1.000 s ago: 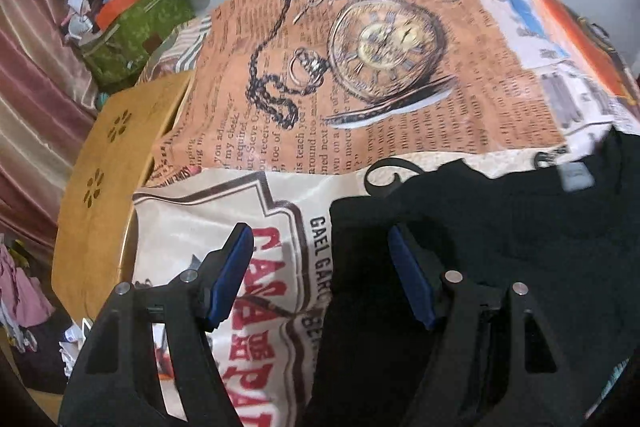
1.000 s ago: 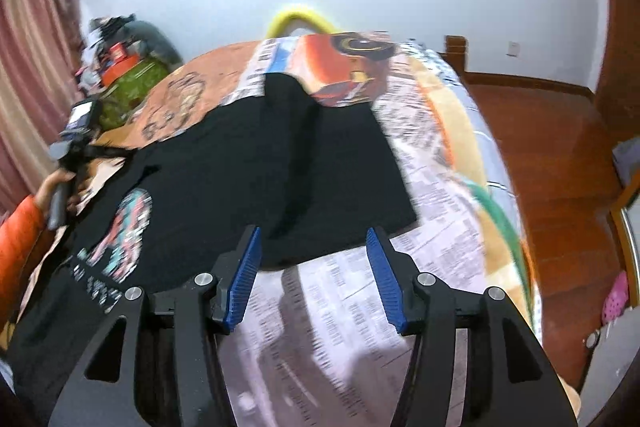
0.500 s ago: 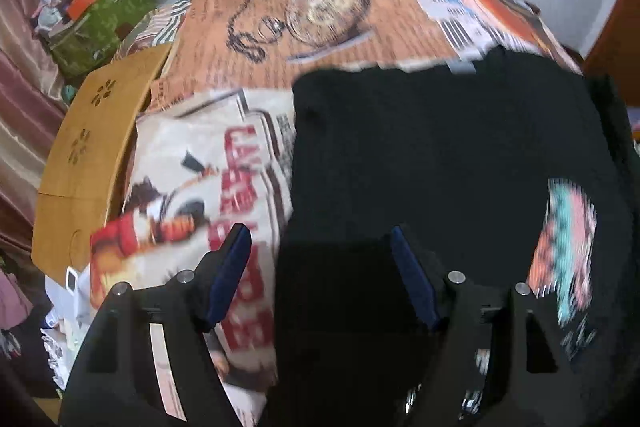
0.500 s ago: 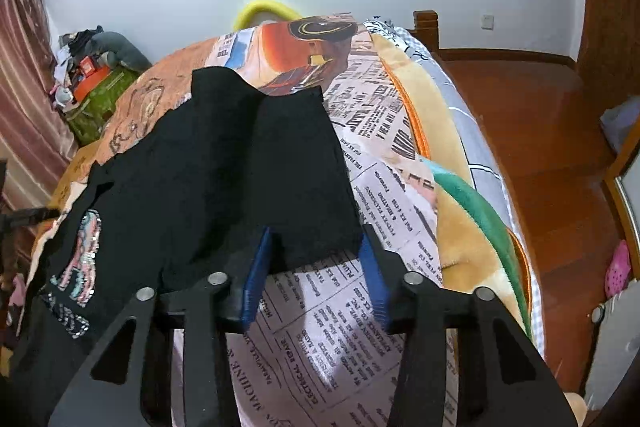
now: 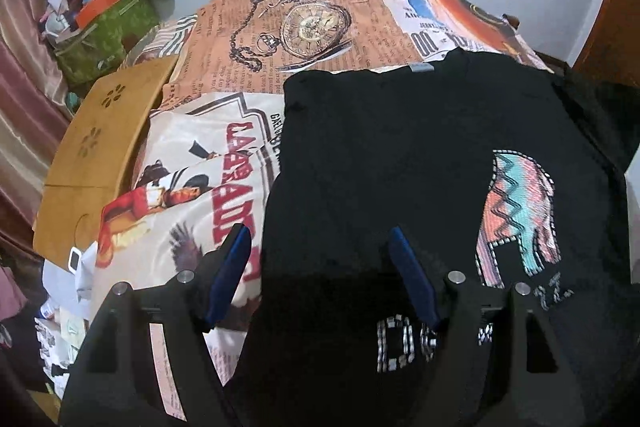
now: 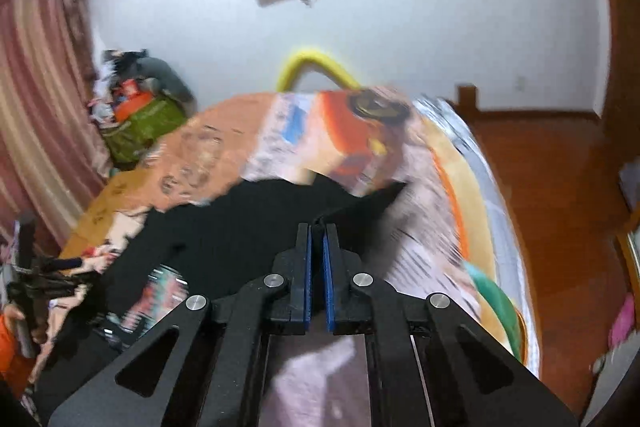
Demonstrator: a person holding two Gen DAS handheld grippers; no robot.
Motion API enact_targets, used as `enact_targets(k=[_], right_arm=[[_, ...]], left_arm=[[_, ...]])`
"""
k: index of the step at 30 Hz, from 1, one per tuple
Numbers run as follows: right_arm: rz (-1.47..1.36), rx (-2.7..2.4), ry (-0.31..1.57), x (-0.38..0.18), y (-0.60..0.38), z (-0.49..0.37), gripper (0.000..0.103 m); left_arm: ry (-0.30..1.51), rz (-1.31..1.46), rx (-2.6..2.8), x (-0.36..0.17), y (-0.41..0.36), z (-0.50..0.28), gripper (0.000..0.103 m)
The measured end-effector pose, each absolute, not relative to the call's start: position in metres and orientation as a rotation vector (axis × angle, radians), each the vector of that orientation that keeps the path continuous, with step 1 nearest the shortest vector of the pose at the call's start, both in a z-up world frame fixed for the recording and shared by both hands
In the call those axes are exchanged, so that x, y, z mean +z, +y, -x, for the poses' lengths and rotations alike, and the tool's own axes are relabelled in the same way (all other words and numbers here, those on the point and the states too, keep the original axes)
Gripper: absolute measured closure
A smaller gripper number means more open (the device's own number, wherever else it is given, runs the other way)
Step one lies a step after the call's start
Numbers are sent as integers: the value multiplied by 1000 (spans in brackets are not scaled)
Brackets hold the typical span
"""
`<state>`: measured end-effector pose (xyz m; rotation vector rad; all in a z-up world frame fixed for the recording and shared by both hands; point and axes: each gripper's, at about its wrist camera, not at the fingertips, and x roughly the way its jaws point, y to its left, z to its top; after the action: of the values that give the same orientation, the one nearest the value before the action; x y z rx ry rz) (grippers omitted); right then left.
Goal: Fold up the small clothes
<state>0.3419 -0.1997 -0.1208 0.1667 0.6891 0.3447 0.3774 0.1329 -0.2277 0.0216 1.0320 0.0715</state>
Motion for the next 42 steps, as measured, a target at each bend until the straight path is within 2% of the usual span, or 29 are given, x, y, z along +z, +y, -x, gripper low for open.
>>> enact_targets(k=[9, 14, 18, 21, 23, 26, 31, 38, 42], right_arm=[[-49, 580, 647, -93, -87, -337, 99], [34, 733, 789, -132, -21, -334, 97], [39, 790, 948, -170, -4, -329, 95], [25, 799, 1001, -179, -14, -323, 85], [13, 795, 1011, -176, -25, -320, 69], [10, 761, 950, -162, -53, -313, 61], [19, 649, 870, -144, -90, -312, 59], [0, 558, 885, -166, -127, -324, 59], [17, 567, 914, -188, -125, -327, 59]], left_arm=[[999, -18, 90, -212, 155, -338, 31], [1009, -17, 114, -210, 164, -323, 31], [1012, -6, 115, -208, 166, -316, 31], [1011, -13, 107, -205, 160, -317, 30], [1010, -24, 97, -204, 150, -321, 30], [1007, -41, 69, -202, 132, -331, 30], [988, -82, 7, -201, 89, -356, 23], [1019, -73, -47, -217, 44, -420, 23], [1065, -62, -50, -237, 28, -460, 34]])
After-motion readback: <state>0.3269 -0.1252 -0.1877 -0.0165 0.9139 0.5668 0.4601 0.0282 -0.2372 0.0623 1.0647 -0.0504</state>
